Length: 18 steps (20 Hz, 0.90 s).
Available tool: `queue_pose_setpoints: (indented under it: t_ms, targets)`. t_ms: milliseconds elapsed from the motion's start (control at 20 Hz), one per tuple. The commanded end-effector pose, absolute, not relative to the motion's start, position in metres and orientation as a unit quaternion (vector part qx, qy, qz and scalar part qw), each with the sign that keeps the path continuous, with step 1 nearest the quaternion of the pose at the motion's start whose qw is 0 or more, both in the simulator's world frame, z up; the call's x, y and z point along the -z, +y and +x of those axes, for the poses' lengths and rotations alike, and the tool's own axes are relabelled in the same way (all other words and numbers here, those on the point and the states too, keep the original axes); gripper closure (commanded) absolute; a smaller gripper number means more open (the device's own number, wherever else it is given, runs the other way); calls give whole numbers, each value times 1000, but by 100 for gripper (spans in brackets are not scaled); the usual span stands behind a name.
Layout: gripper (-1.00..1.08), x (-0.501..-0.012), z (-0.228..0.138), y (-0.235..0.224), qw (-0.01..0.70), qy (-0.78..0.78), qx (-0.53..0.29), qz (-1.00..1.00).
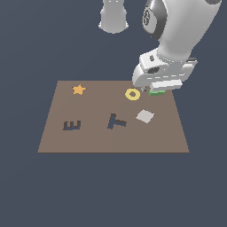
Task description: Insert a designated object into the corresponding slot on a board.
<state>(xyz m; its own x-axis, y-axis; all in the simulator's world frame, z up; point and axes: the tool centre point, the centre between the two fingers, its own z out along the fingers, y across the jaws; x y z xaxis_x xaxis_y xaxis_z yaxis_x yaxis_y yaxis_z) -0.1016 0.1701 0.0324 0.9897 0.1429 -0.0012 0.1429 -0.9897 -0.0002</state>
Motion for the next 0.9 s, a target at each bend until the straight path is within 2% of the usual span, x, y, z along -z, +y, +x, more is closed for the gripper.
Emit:
queue_pose_setpoints:
  t_ms: [0, 50, 850]
  targets:
    - [-92, -30, -101, 170, 0, -72, 0, -997]
    - [108, -30, -101, 170, 0, -72, 0, -997]
    - [108, -34, -101, 171, 0, -72, 0, -997]
